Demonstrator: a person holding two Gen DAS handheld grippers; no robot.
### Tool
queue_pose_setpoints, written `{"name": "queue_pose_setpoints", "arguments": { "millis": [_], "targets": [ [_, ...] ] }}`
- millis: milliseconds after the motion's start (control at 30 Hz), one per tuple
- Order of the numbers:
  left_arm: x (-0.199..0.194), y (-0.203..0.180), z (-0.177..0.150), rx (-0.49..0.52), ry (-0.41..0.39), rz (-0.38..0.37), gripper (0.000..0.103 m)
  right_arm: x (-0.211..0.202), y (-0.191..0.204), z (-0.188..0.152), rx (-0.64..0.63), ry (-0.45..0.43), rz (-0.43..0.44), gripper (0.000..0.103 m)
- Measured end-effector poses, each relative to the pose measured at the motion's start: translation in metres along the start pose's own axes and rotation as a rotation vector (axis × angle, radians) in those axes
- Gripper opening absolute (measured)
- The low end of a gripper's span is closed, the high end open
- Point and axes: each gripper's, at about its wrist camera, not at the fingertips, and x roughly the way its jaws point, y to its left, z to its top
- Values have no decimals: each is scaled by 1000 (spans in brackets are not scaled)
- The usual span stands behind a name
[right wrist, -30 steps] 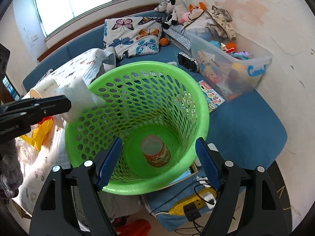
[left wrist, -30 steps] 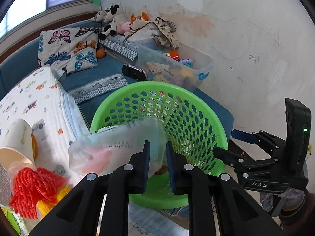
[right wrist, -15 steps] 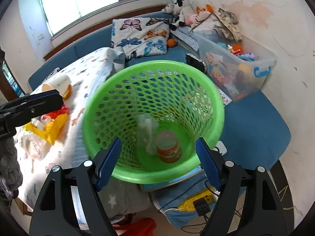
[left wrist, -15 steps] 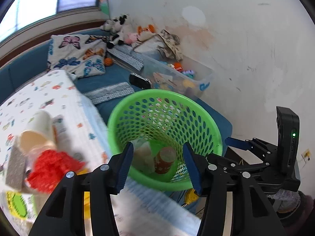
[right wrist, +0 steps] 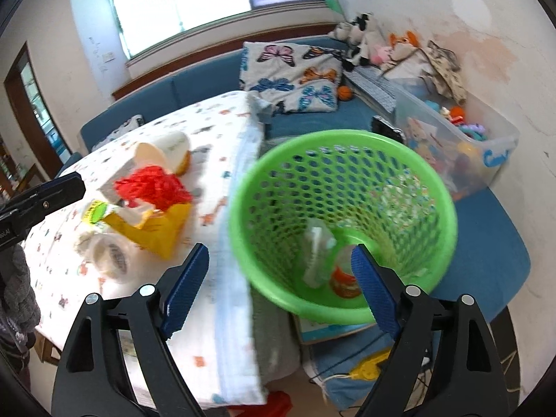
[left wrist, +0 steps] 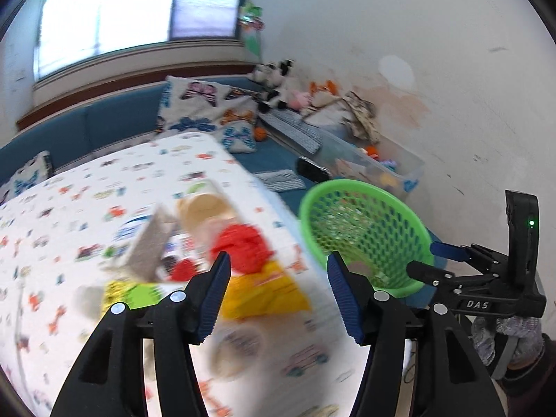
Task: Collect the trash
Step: 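Return to the table and grasp the lidded plastic cup with the right gripper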
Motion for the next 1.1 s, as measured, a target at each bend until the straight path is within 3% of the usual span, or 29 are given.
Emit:
{"name": "queue_pose_setpoints", "arguments": {
  "millis": [467,833,1100],
  "targets": [
    [-51,86,-53,-169,-22,153,61,37,80,1,-95,71,141,87],
    [-49,112,-86,-221,28,173,64,66,99,5,-118,132,179,87],
    [-47,124,-94,-257,37,181,64,59,125,-13,-168,146,236,87]
  ]
}}
